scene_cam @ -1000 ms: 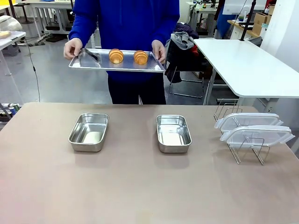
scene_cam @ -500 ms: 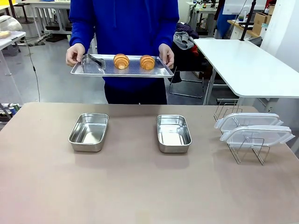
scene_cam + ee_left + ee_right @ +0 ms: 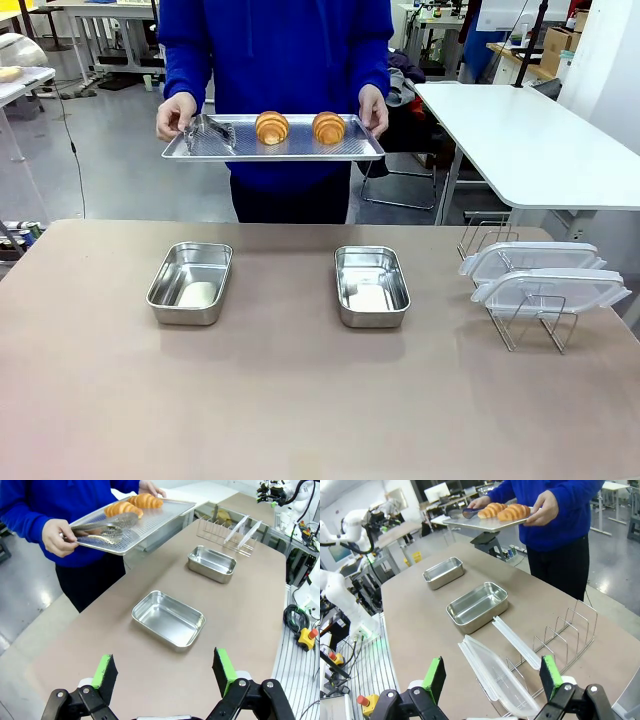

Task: Place the bread in airtight containers.
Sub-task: Lift both Airtight Container, then once an object is inside an Airtight Container , place the container in the center of the table.

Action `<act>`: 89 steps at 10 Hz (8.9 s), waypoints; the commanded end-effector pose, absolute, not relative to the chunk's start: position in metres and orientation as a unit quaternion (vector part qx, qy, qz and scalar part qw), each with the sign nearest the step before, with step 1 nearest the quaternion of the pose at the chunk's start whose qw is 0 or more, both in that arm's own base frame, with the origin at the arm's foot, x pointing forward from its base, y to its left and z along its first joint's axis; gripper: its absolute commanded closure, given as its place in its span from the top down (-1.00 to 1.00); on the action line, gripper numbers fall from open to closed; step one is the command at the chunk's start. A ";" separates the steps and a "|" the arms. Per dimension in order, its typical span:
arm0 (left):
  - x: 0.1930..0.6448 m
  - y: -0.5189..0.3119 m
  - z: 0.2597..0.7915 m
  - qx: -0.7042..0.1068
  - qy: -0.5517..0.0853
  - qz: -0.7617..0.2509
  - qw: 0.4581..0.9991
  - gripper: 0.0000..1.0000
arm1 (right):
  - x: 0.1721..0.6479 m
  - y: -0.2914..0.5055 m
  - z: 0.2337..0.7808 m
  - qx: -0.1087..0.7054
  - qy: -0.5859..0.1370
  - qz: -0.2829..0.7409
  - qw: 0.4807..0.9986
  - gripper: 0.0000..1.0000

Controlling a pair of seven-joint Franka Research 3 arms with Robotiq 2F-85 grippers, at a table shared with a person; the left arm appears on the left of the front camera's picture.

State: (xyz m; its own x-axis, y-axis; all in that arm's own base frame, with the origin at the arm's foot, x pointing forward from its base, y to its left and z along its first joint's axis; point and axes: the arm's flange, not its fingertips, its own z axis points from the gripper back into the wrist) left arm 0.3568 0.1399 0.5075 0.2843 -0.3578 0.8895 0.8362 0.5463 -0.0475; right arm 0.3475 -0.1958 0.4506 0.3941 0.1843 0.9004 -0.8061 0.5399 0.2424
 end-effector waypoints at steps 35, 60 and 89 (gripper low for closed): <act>0.498 -0.121 0.331 -0.008 -0.127 -0.040 0.991 1.00 | 0.489 0.216 0.320 0.013 -0.112 0.037 0.993 1.00; 0.459 -0.127 0.477 -0.053 -0.144 0.021 0.988 -1.00 | 0.476 0.192 0.470 0.028 -0.134 -0.018 0.990 -1.00; 0.460 -0.125 0.482 -0.058 -0.142 0.006 0.988 -1.00 | 0.474 0.195 0.471 0.016 -0.141 -0.015 0.990 -1.00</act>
State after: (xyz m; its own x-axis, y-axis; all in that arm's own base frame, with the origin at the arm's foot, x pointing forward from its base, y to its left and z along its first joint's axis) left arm 0.4599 -0.1246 0.4776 0.9633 0.0261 0.2672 0.0045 0.9935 -0.1134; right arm 0.4737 0.1957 0.4682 0.9620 -0.0375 0.2704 0.0277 0.9988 0.0400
